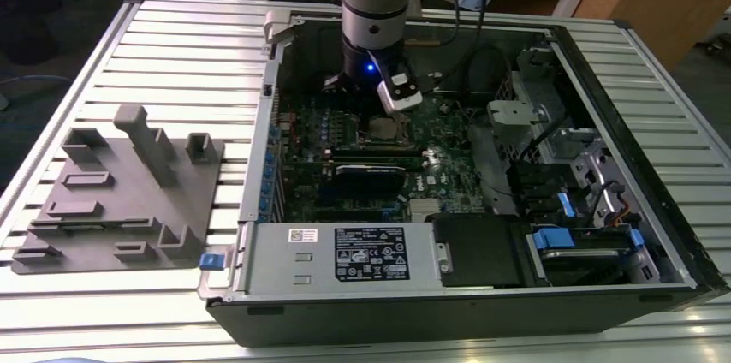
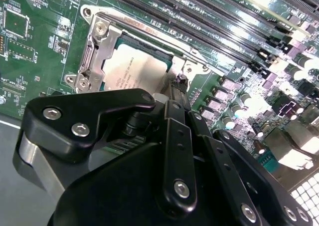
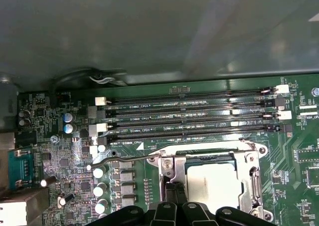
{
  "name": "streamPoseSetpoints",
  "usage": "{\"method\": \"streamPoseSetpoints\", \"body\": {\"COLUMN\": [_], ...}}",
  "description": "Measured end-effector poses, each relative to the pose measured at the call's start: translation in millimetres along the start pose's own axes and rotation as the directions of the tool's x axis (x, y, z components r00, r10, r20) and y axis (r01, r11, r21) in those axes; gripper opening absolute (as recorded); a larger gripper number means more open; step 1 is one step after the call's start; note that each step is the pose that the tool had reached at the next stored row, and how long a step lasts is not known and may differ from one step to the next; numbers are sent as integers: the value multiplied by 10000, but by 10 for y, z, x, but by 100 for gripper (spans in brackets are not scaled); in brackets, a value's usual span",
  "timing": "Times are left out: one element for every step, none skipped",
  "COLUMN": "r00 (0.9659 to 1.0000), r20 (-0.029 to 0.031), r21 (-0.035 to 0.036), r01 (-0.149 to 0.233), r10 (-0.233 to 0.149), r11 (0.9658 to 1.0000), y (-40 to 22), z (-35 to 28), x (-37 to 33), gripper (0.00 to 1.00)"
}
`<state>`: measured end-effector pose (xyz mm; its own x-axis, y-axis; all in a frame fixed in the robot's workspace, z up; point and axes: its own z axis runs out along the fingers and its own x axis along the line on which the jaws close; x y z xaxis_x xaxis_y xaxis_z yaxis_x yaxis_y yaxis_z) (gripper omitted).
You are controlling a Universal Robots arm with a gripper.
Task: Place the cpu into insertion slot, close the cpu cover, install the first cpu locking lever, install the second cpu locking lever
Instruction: 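Close the cpu cover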
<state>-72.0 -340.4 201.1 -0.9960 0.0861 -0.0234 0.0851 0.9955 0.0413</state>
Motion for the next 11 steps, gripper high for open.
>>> {"method": "streamPoseSetpoints", "body": {"r00": [10000, 10000, 10000, 9999, 9999, 9999, 9999, 9999, 9999, 9999, 9999], "r20": [1, 0, 0, 4, 2, 1, 0, 1, 0, 0, 1], "r21": [-1, 0, -2, -8, -6, -3, -2, -2, -2, -2, -3], "r01": [23, 46, 74, 101, 126, 145, 148, 149, 149, 150, 149], "r10": [-23, -46, -74, -101, -126, -145, -148, -149, -149, -150, -149], "r11": [10000, 10000, 10000, 9999, 9999, 9999, 9999, 9999, 9999, 9999, 9999], "y": [0, 0, 0, 1, 0, -1, -1, -1, -1, -1, -1], "z": [0, 1, 2, 8, 14, 17, 17, 17, 17, 18, 20], "x": [0, 0, 1, 0, 1, 1, 1, 1, 1, 1, 1], "gripper": [11, 11, 11, 11, 11, 11, 11, 11, 11, 11, 11]}}
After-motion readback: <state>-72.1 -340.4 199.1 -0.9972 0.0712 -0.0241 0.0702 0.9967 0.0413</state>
